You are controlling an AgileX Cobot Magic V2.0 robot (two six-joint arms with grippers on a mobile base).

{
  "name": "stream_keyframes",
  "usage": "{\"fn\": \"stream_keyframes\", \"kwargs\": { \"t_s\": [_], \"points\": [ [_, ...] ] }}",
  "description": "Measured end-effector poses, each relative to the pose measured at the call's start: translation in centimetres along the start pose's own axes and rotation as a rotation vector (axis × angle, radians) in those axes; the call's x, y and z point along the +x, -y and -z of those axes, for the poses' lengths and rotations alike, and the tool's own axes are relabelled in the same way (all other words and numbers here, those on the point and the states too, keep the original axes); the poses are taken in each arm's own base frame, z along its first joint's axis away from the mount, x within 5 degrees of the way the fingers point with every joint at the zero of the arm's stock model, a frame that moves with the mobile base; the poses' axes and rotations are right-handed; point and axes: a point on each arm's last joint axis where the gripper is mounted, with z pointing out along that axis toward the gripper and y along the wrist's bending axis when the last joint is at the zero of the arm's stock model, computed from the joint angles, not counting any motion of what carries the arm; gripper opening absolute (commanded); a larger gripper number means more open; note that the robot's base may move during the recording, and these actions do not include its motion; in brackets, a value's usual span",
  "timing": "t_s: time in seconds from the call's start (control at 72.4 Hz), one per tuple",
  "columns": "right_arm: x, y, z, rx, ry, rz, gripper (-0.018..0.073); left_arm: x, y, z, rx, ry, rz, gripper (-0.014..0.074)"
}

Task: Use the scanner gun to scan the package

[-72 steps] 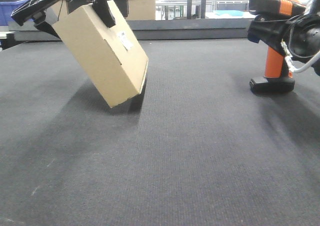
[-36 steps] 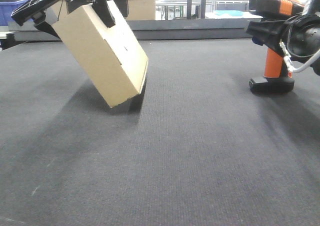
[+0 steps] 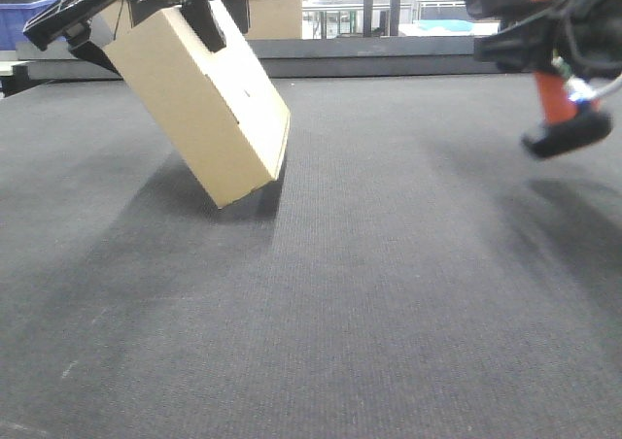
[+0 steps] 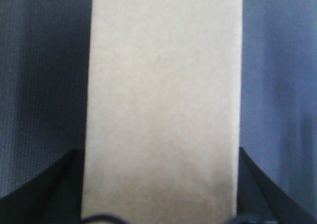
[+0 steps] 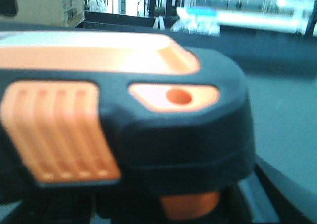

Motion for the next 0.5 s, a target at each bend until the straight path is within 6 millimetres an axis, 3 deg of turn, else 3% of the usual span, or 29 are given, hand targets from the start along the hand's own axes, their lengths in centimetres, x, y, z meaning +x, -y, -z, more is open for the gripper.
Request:
{"fn": "stream_keyframes", "kwargs": {
  "t_s": [0.304, 0.497],
  "points": [
    [0.01, -0.03, 0.07, -0.01, -0.018, 0.132, -0.0168, 0.0, 0.01, 0.0, 0.001, 0.0, 0.001, -0.0111],
    [0.05, -0.04, 0.07, -0.008, -0.024, -0.105, -0.0168, 0.0, 0.01, 0.0, 0.001, 0.0, 0.001, -0.0111]
  ]
}}
